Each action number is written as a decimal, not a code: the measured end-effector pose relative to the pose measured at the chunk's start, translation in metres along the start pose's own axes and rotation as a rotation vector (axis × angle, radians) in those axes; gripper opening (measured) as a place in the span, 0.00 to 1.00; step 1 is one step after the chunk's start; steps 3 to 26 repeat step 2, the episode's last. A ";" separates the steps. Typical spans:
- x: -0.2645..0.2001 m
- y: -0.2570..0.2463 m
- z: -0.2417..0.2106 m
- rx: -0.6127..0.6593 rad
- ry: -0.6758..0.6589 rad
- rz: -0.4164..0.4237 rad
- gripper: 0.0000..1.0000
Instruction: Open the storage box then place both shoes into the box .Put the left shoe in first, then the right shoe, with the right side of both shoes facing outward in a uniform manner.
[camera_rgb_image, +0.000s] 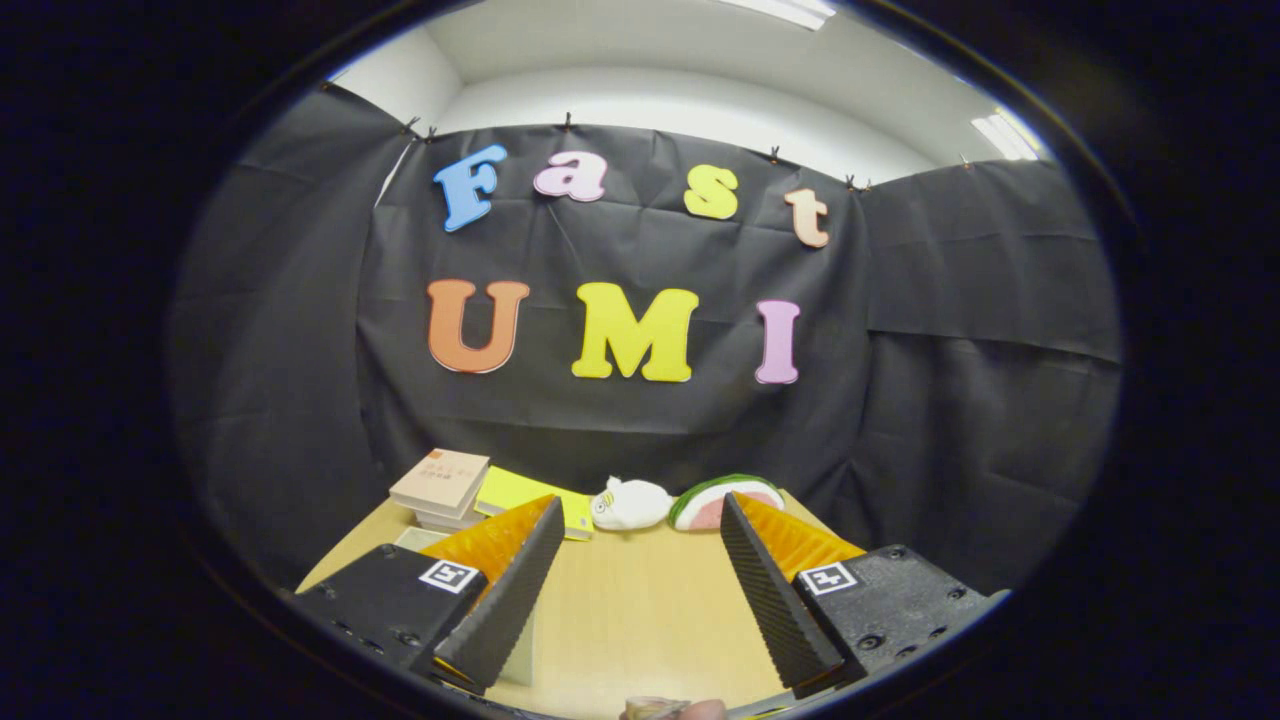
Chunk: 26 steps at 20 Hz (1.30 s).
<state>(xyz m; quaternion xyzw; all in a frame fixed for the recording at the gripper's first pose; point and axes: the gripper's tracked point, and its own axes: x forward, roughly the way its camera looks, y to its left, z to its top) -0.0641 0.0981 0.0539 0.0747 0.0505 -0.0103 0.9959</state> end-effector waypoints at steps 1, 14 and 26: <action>-0.001 0.001 -0.002 -0.001 0.002 0.002 1.00; -0.002 0.002 -0.003 -0.003 0.003 0.005 1.00; -0.002 0.002 -0.003 -0.003 0.003 0.005 1.00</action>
